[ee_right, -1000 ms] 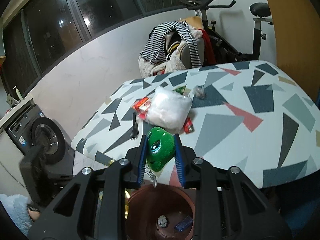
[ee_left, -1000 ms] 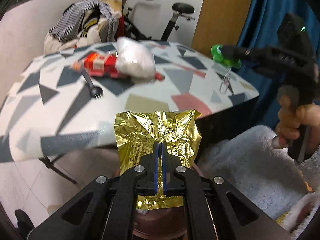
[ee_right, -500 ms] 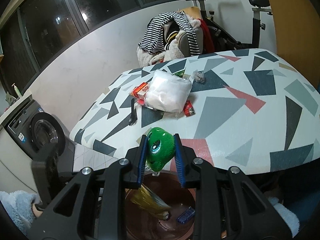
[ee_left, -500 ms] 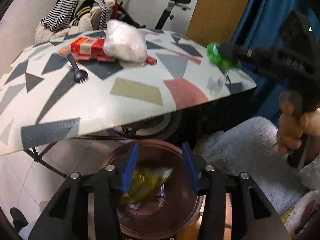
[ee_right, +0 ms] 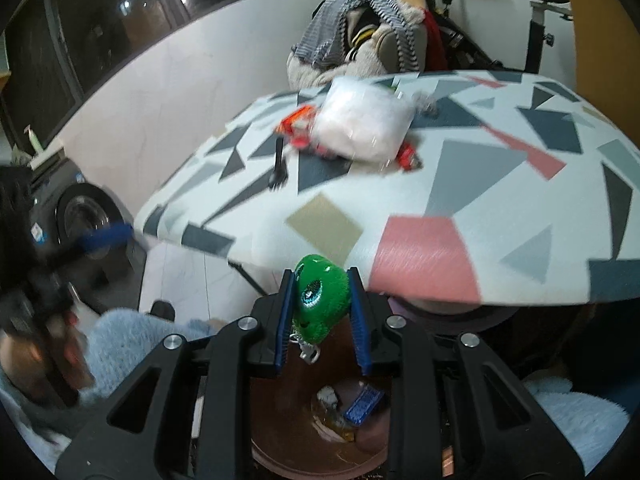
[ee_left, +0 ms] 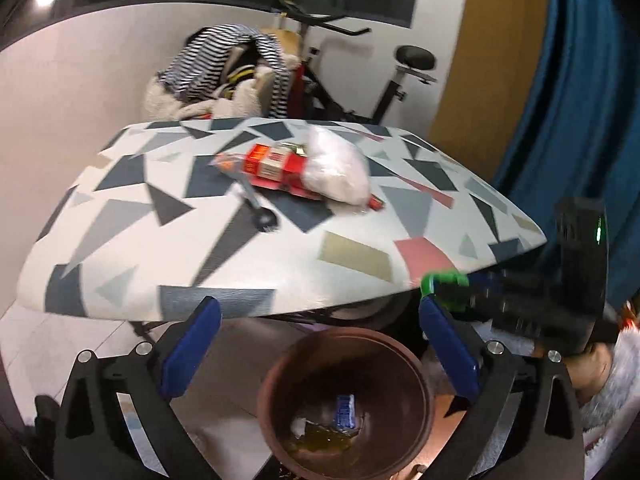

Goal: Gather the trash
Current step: 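Drop the gold foil into the bin with the left tool while the right tool drops the green toy, then move the right tool to the table and grasp the small red bottle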

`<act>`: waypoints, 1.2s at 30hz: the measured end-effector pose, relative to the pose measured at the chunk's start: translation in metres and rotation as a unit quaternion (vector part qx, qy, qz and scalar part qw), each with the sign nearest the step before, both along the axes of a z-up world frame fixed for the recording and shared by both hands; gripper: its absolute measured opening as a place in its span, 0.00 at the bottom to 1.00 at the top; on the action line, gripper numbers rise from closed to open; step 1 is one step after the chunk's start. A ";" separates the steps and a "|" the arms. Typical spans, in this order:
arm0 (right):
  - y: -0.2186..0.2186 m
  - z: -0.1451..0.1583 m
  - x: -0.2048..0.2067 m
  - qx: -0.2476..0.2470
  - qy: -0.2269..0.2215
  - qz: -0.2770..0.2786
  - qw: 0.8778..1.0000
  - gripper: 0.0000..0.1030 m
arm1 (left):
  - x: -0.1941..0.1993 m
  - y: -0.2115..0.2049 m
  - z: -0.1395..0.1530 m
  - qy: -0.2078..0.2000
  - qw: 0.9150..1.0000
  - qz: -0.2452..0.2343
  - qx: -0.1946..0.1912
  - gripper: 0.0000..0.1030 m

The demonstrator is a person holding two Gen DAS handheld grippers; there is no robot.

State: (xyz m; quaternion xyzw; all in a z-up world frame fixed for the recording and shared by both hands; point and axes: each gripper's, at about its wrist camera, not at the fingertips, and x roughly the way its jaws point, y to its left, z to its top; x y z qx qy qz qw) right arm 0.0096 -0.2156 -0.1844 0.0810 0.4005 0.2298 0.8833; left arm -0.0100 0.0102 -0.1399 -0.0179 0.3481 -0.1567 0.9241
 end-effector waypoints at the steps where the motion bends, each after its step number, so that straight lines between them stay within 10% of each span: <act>1: 0.003 -0.004 0.000 -0.004 0.003 0.003 1.000 0.28 | 0.000 0.005 0.001 0.001 1.000 0.011 -0.002 0.94; 27: 0.042 -0.092 0.006 -0.110 0.097 0.028 0.989 0.30 | -0.009 0.031 -0.019 0.014 0.997 0.082 0.005 0.94; 34: 0.039 -0.085 0.005 -0.093 0.083 0.021 0.992 0.92 | -0.009 0.032 -0.023 0.019 0.996 0.087 0.006 0.94; 36: 0.039 -0.080 0.004 -0.091 0.075 0.023 0.993 0.95 | -0.009 0.032 -0.023 0.020 0.996 0.088 0.007 0.94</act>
